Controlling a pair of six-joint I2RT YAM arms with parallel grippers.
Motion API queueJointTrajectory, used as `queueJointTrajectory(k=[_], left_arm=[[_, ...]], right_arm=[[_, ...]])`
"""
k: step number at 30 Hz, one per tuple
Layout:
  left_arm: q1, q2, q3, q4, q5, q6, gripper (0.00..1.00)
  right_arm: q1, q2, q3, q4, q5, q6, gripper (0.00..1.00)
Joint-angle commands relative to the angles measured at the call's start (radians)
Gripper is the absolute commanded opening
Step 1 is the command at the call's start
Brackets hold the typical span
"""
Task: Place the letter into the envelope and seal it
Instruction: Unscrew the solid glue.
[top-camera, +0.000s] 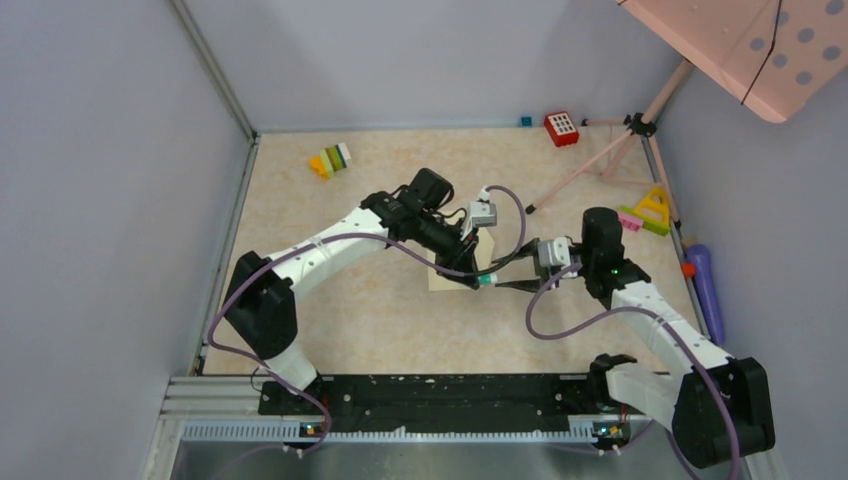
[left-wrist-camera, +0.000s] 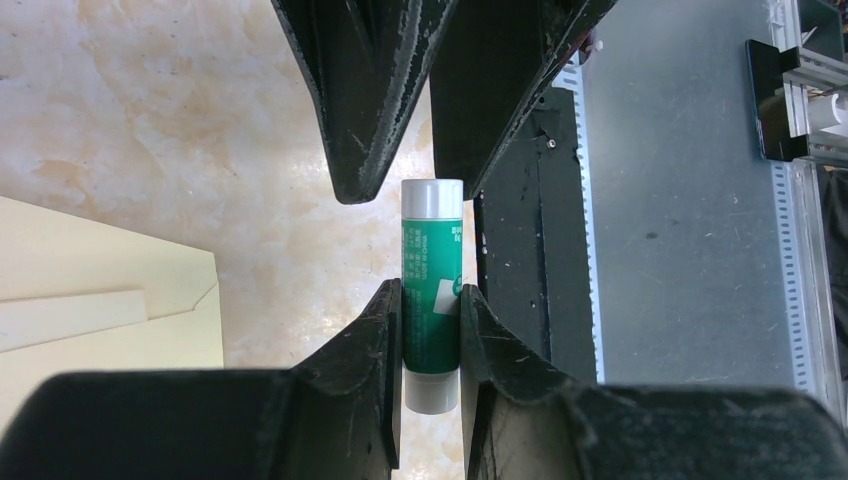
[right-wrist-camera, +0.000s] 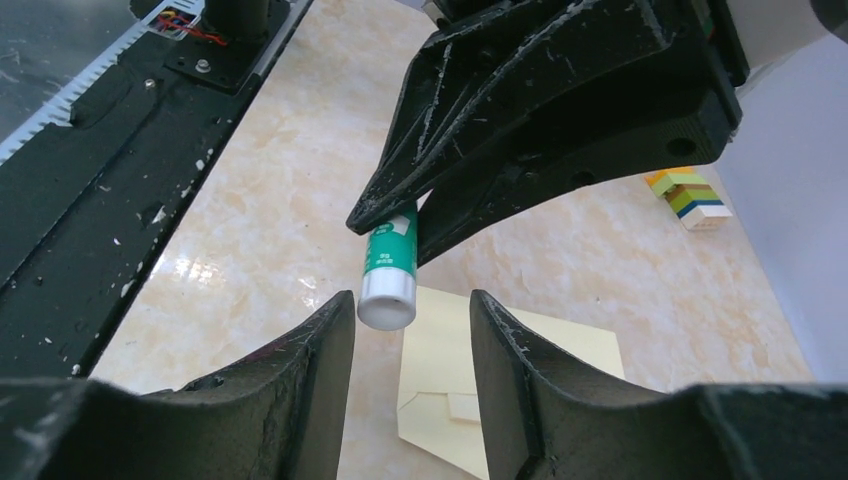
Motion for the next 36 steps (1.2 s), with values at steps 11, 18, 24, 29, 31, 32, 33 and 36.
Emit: queueJointTrajectory(k=[11, 18, 24, 29, 31, 32, 33, 36], left_arm=[[0.001, -0.008, 0.043, 0.004, 0.019, 0.009, 0.00], [0.001, -0.004, 0.041, 0.010, -0.001, 0.004, 0.00], [0.001, 0.004, 0.044, 0.010, -0.010, 0.004, 0.00], [-0.001, 0.007, 0.044, 0.012, -0.018, 0.002, 0.00], [0.000, 0.006, 0.044, 0.013, -0.020, 0.001, 0.00], [-0.001, 0.007, 0.044, 0.013, -0.022, 0.000, 0.00], [0.000, 0.007, 0.044, 0.013, -0.023, 0.001, 0.00], [0.000, 0.008, 0.046, 0.014, -0.033, 0.000, 0.00]], right_arm=[[0.002, -0.007, 0.044, -0.214, -0.082, -0.272, 0.32], [0.004, -0.002, 0.054, -0.218, -0.090, -0.267, 0.39], [0.005, -0.001, 0.057, -0.217, -0.091, -0.259, 0.38], [0.006, 0.009, 0.067, -0.211, -0.093, -0.231, 0.37], [0.007, 0.011, 0.070, -0.211, -0.093, -0.227, 0.36], [0.006, 0.012, 0.071, -0.211, -0.093, -0.227, 0.36], [0.008, 0.012, 0.071, -0.212, -0.093, -0.227, 0.36], [0.013, 0.014, 0.071, -0.211, -0.093, -0.223, 0.34]])
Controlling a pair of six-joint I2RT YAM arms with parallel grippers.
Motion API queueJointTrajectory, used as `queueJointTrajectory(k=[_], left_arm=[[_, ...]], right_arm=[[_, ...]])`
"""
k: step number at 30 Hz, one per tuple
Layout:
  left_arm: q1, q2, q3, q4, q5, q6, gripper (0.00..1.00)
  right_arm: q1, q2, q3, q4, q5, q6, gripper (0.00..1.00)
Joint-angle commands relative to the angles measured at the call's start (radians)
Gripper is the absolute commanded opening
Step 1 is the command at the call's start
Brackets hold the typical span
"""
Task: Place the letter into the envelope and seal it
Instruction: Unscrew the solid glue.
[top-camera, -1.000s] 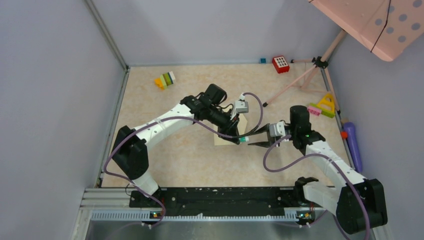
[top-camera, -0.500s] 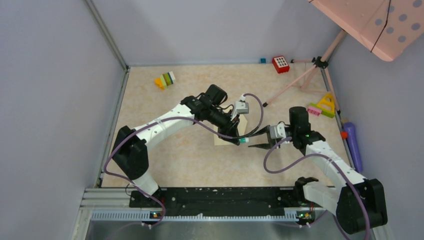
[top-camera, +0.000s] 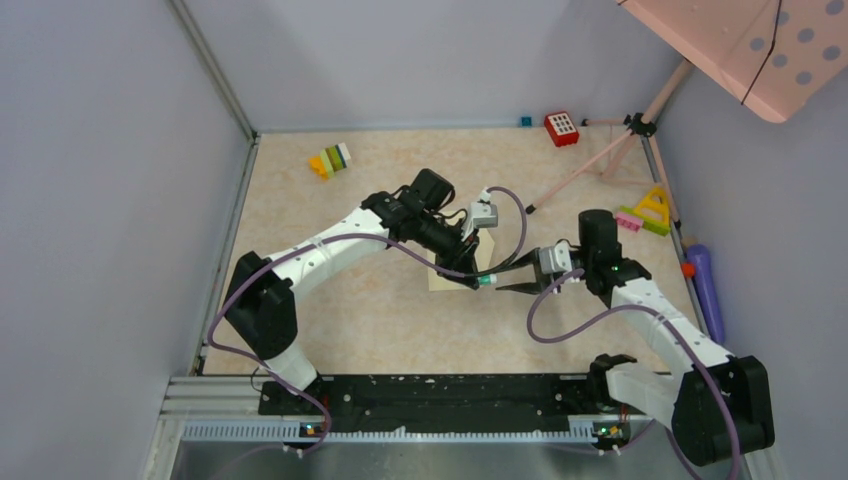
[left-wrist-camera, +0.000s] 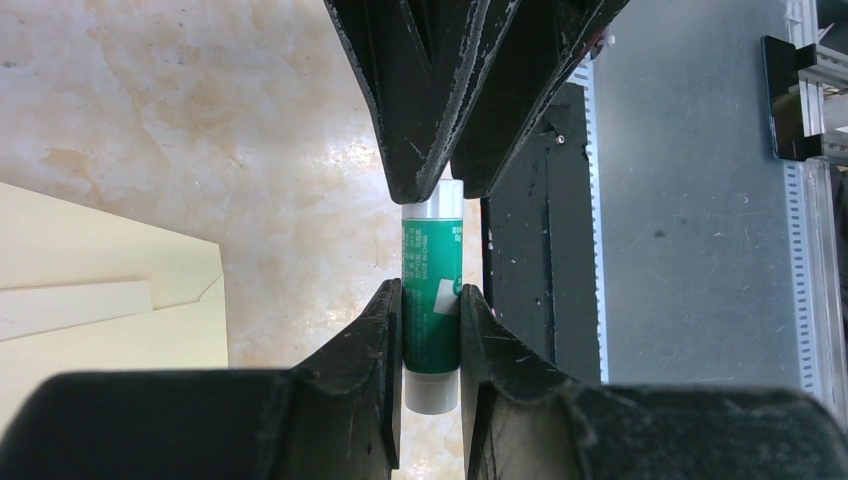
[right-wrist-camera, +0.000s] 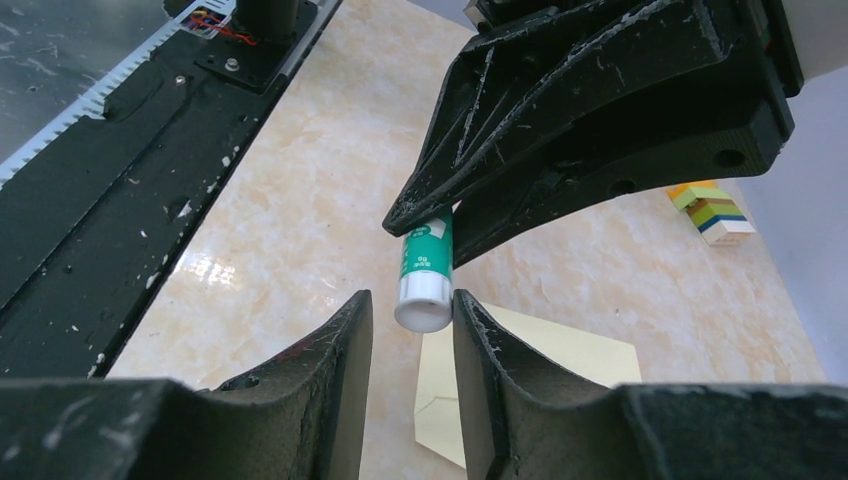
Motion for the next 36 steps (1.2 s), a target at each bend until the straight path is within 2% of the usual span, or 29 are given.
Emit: queueJointTrajectory(k=[1, 8, 11, 13, 17, 19, 23, 25, 28, 30, 32, 33, 36], left_arm=[[0.000, 0.008, 0.038, 0.028, -0.005, 0.001, 0.00], [0.000, 0.002, 0.047, 0.031, -0.026, -0.003, 0.00], [0.000, -0.015, 0.056, 0.033, -0.068, 0.005, 0.00], [0.000, -0.033, 0.055, 0.042, -0.115, 0.007, 0.00], [0.000, -0.078, 0.030, 0.075, -0.216, 0.016, 0.00], [-0.001, -0.098, 0.012, 0.097, -0.272, 0.020, 0.00], [-0.003, -0.125, -0.016, 0.144, -0.368, 0.016, 0.00], [-0.004, -0.132, -0.024, 0.159, -0.399, 0.017, 0.00], [-0.006, -0.134, -0.030, 0.164, -0.406, 0.019, 0.00], [-0.006, -0.134, -0.031, 0.165, -0.401, 0.019, 0.00], [-0.006, -0.133, -0.031, 0.162, -0.395, 0.019, 0.00], [-0.006, -0.132, -0.029, 0.160, -0.388, 0.018, 0.00], [-0.006, -0.125, -0.026, 0.148, -0.351, 0.017, 0.00]], right_arm=[[0.013, 0.005, 0.045, 0.010, -0.050, -0.005, 0.32], [0.019, 0.027, 0.053, 0.022, -0.045, 0.045, 0.12], [0.019, 0.058, 0.069, 0.069, -0.042, 0.160, 0.08], [0.019, 0.084, 0.085, 0.131, -0.031, 0.310, 0.08], [0.019, 0.165, 0.138, 0.353, 0.074, 0.790, 0.14], [0.019, 0.222, 0.195, 0.339, 0.129, 0.993, 0.17], [0.014, 0.351, 0.356, 0.106, 0.112, 1.080, 0.24], [0.008, 0.416, 0.401, 0.091, 0.077, 1.200, 0.29], [-0.009, 0.492, 0.421, 0.158, -0.005, 1.392, 0.33], [-0.017, 0.513, 0.429, 0.168, -0.030, 1.426, 0.34], [-0.026, 0.501, 0.427, 0.170, -0.025, 1.387, 0.34], [-0.029, 0.487, 0.427, 0.157, -0.020, 1.345, 0.35], [-0.040, 0.425, 0.429, 0.044, -0.002, 1.119, 0.49]])
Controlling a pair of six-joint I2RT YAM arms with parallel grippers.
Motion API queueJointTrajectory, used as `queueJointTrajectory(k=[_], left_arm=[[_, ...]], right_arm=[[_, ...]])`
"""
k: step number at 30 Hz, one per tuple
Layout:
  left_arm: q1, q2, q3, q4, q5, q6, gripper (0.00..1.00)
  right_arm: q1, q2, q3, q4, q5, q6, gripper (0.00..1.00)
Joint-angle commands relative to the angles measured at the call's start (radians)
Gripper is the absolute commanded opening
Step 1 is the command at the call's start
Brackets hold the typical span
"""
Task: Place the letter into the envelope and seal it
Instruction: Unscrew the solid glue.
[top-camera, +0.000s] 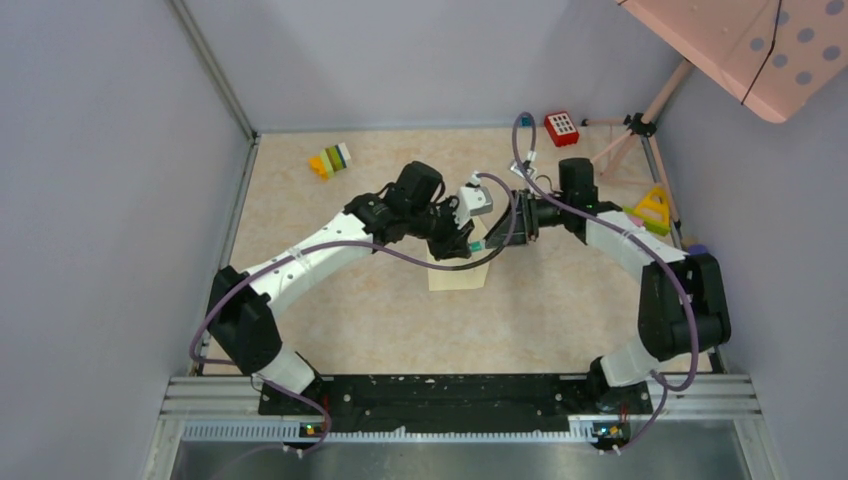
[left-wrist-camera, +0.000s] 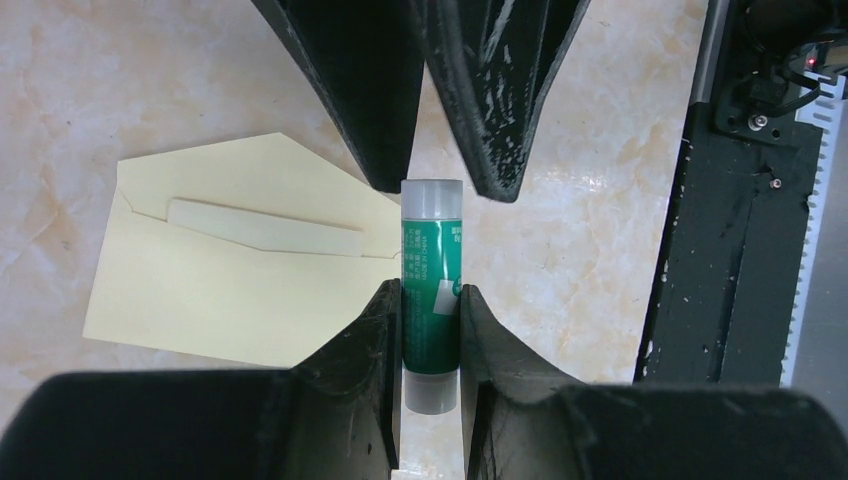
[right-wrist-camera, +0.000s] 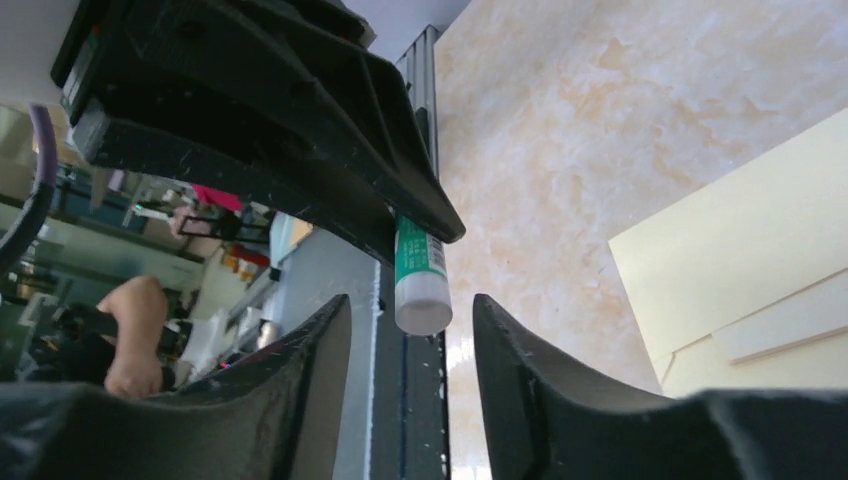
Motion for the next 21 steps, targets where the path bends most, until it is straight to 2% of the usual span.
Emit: queueJointTrajectory(k=[1, 3, 4, 9, 12, 17, 19, 21], left_arm=[[-0.003, -0.019, 0.000, 0.025, 0.054, 0.011, 0.00], [-0.002, -0.012, 0.001, 0.012, 0.098, 0.011, 0.00], [-0.002, -0.007, 0.002, 0.003, 0.134, 0.011, 0.00], [-0.002, 0.022, 0.006, -0.041, 0.295, 0.019, 0.00], [-0.002, 0.046, 0.012, -0.064, 0.377, 0.024, 0.00], [-0.003, 0.086, 0.029, -0.096, 0.441, 0.031, 0.00], [-0.003, 0.098, 0.031, -0.103, 0.458, 0.032, 0.00], [-0.003, 0.109, 0.035, -0.107, 0.472, 0.033, 0.00]], right_arm=[[-0.020, -0.116, 0.038, -0.128, -0.014, -0.290, 0.55], [-0.020, -0.185, 0.010, -0.178, 0.013, -0.508, 0.60], [-0.020, -0.224, -0.026, -0.142, 0.027, -0.566, 0.63], [-0.021, -0.437, -0.309, 0.292, 0.066, -0.660, 0.66], [-0.019, -0.537, -0.444, 0.424, 0.066, -0.770, 0.67], [-0.018, -0.592, -0.481, 0.410, 0.039, -0.893, 0.65], [-0.014, -0.586, -0.467, 0.346, 0.016, -0.962, 0.63], [-0.008, -0.582, -0.444, 0.206, -0.001, -1.070, 0.61]])
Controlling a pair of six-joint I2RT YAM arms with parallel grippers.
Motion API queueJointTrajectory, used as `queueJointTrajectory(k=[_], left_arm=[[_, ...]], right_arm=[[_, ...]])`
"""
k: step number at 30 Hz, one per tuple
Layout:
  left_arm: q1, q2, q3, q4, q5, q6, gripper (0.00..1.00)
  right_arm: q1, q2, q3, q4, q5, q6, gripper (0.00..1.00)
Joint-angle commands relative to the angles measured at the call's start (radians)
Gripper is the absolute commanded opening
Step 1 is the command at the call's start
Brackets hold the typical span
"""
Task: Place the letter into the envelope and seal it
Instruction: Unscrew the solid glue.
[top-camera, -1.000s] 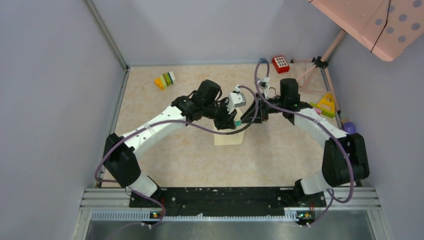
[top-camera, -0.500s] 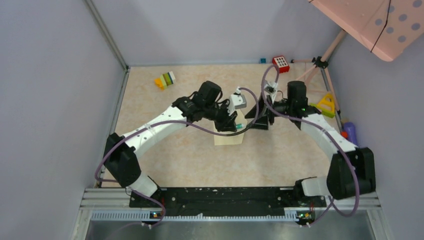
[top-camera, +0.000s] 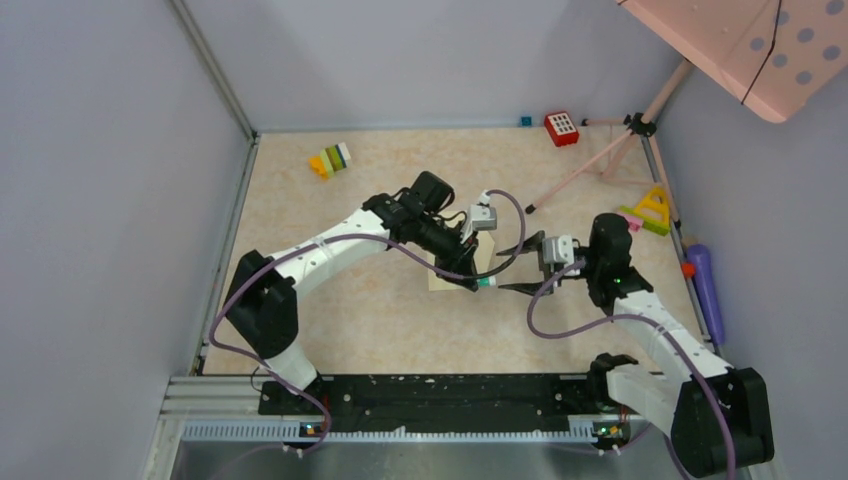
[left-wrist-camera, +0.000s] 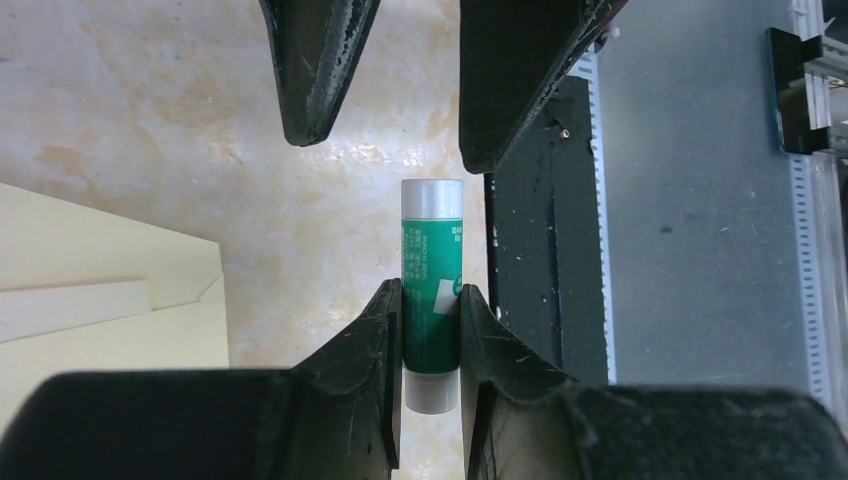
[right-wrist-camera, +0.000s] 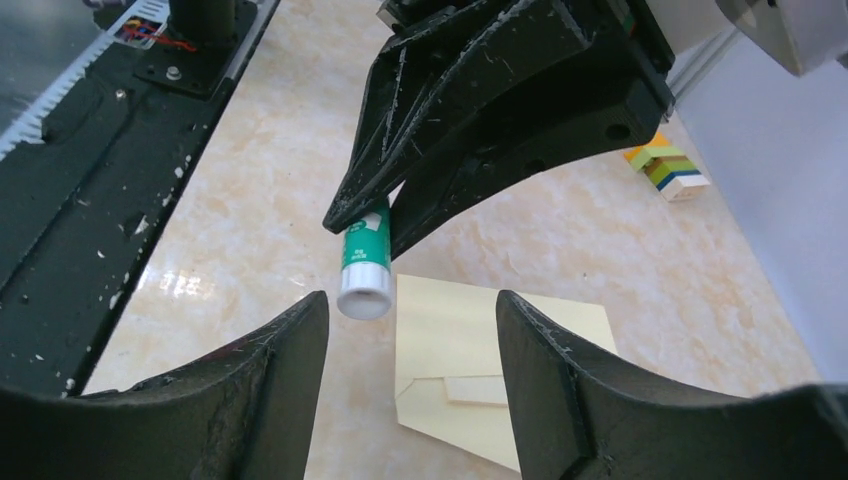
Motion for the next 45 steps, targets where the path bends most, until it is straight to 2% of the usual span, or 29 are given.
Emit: queueJointTrajectory(k=[1, 6, 11, 21, 28, 32, 34, 38, 40, 45], left_arm=[[-0.003, 0.015, 0.036, -0.019, 0.099, 0.024, 0.00], [-0.003, 0.022, 0.048, -0.030, 0.117, 0.023, 0.00], [-0.004, 0.021, 0.048, -0.031, 0.119, 0.023, 0.00], [-0.003, 0.023, 0.048, -0.018, 0.106, 0.014, 0.00], [-0.004, 0.030, 0.050, -0.009, 0.088, 0.005, 0.00], [-0.003, 0.030, 0.053, -0.005, 0.071, -0.001, 0.00], [-0.003, 0.026, 0.057, 0.002, 0.043, -0.005, 0.00], [-0.003, -0.002, 0.052, 0.034, -0.060, -0.016, 0.00], [-0.003, -0.019, 0.045, 0.050, -0.109, -0.020, 0.00], [-0.003, -0.084, 0.006, 0.114, -0.253, -0.021, 0.00]], right_arm=[[0.014, -0.010, 0.059, -0.160, -0.066, -0.280, 0.60], [0.022, 0.013, 0.103, -0.379, -0.100, -0.468, 0.56], [0.037, 0.024, 0.124, -0.483, -0.124, -0.562, 0.52], [0.072, 0.021, 0.113, -0.478, -0.094, -0.586, 0.45], [0.078, 0.022, 0.111, -0.468, -0.092, -0.586, 0.34], [0.081, 0.023, 0.112, -0.466, -0.096, -0.571, 0.25], [0.080, 0.031, 0.112, -0.429, -0.100, -0.479, 0.20], [0.080, 0.086, 0.129, -0.230, -0.099, -0.115, 0.10], [0.080, 0.129, 0.164, -0.191, -0.072, 0.041, 0.07], [0.078, 0.271, 0.305, -0.188, 0.055, 0.448, 0.07]])
